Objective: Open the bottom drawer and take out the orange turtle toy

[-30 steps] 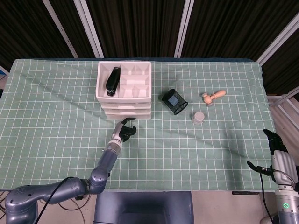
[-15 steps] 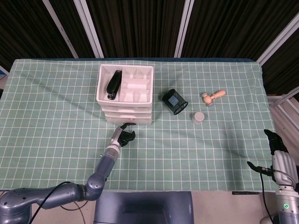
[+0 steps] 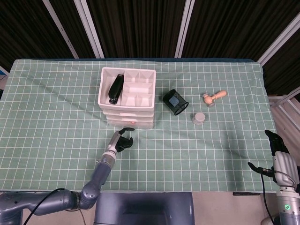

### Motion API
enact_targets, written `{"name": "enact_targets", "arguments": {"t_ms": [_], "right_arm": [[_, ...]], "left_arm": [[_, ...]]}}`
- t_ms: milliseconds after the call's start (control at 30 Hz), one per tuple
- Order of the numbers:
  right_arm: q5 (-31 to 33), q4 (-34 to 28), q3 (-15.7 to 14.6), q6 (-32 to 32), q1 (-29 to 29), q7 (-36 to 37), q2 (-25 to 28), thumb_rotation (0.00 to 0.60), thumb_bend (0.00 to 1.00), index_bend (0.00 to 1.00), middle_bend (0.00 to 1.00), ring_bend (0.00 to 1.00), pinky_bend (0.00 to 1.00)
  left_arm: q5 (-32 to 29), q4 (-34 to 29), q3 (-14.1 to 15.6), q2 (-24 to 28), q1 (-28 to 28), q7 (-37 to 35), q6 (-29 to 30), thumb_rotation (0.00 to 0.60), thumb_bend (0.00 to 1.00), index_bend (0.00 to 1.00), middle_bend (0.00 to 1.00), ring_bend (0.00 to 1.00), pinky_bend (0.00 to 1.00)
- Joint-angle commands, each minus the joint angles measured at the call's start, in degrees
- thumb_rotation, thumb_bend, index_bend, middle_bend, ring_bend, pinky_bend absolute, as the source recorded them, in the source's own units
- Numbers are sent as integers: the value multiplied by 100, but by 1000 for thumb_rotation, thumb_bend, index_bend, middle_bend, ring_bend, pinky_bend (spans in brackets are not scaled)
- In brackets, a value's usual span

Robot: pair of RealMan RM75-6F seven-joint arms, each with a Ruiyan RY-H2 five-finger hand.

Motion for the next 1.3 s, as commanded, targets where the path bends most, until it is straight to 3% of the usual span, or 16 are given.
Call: {"name": "enact_targets", "arguments": {"t_ms": [33,167,367,567,933,1300], "right_arm": [[-3,-1,-1,4,-2,-1,-1,600,110,0,96,0,184],[-8,1,-1,9,-3,-3,-4,600,110,0,96,0,184],[-10,3,-2,2,0,-2,-9,600,111,0,96,0,185],[-4,4,0,0,-1,3,-10,600,110,0,96,0,184],[16,-19,4,-12,-3,14,-3,600,110,0,96,0,184],[32,-36,5,-29,-3,22,4,600,110,0,96,0,185]], "left_arm": [[-76,-116,43,91,34,71,4,600,549,232,1000,1000,1000],[280,-346,179,207,99,171,148,600,543,232,1000,1000,1000],[1479,-494,578,304,92,662,716,600,539,233,1000,1000,1000],[2014,-437,653,402,-87,1186,915,600,537,233,1000,1000,1000],[1656,-428,611,555,-302,1840,831,600,535,233,1000,1000,1000],[1298,-385,625,553,-335,1987,786,600,535,233,1000,1000,1000]]}}
